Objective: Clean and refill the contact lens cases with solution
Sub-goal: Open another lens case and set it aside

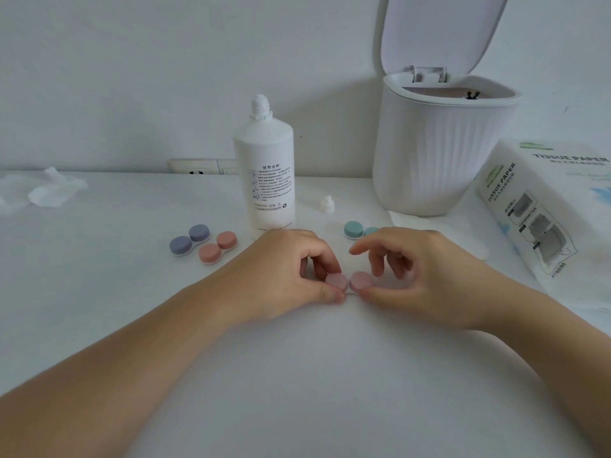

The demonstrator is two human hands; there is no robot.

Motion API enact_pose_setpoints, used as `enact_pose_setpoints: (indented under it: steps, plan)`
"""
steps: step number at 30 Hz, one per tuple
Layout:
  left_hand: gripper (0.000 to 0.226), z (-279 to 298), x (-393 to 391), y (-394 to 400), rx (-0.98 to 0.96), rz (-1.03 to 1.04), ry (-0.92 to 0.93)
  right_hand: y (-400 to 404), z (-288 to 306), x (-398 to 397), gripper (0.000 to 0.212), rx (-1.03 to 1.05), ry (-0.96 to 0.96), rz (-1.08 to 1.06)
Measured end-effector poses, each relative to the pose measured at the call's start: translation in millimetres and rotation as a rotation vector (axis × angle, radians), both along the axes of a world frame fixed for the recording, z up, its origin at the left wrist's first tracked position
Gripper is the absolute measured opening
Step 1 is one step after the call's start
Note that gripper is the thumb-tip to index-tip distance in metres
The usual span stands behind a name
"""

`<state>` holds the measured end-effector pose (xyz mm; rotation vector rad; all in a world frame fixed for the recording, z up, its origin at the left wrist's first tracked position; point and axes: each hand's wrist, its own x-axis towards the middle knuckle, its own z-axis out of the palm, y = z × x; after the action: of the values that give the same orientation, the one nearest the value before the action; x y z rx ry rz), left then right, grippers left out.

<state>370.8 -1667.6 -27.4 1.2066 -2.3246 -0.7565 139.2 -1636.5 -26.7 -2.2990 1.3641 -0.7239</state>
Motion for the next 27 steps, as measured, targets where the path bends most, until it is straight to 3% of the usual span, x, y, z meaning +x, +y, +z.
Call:
enact_pose_setpoints:
  steps: [8,12,16,18,21,27]
  plan:
    - [0.020,2,-1,1,0.037,-0.015,0.008,0,4,5,0.010,-0.052,0.078,0.065]
    - [0.020,3,-1,3,0.044,-0.019,0.019,3,7,3,0.013,-0.041,0.064,0.084]
    - [0.022,3,0,2,0.052,-0.022,0.004,1,5,9,0.030,-0.031,0.064,-0.005]
    - [0.022,3,0,2,0.062,-0.030,0.004,1,4,9,0.028,-0.020,0.083,-0.003]
    - [0.020,3,-1,3,0.065,-0.025,0.011,2,6,8,0.009,-0.023,0.096,0.063]
    - [0.021,3,0,2,0.058,-0.029,0.008,4,9,9,0.025,0.005,0.042,0.042]
